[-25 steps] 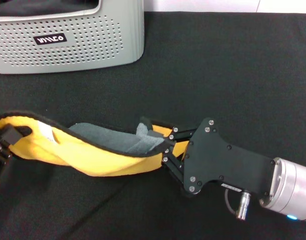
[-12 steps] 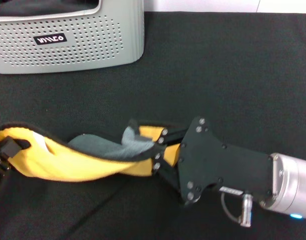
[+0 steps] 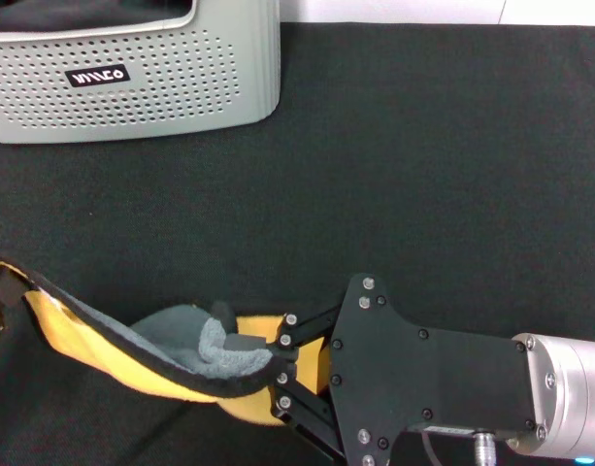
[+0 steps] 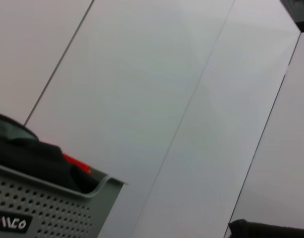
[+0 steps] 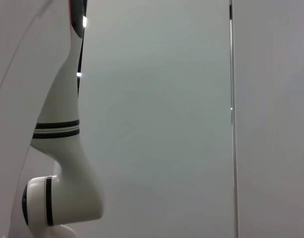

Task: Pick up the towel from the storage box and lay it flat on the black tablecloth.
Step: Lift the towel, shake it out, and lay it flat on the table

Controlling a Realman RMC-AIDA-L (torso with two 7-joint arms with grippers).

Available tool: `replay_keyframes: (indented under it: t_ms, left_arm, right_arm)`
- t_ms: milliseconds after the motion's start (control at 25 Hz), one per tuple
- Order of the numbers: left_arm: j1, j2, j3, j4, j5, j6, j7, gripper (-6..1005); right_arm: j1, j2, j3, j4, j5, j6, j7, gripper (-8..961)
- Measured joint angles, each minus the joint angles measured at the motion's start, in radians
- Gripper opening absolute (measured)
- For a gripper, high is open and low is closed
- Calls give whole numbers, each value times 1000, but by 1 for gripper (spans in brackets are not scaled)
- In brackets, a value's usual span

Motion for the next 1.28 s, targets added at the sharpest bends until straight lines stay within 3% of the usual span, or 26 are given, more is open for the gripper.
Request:
replay_keyframes:
  t_ms: [320, 520, 800, 1120, 1280]
  left_arm:
    - [-24, 18, 0, 31, 10, 0, 5, 28]
    - [-42, 50, 0, 84, 33, 0, -3, 28]
    - [-45, 77, 0, 126, 50, 1, -8, 28]
    - [-11, 77, -1, 120, 39, 1, -3, 29]
    - [-16, 59, -2, 84, 42, -3, -3, 29]
  right_arm:
    - [-5, 1, 19, 8, 5, 1, -5, 19]
    - [-8, 2, 29, 0, 8, 33, 2, 19]
    - [-11, 2, 32, 2, 10, 76, 17, 19]
    - [-9, 2, 39, 66, 36, 160, 22, 19]
    - [7, 2, 41, 143, 95, 167, 20, 19]
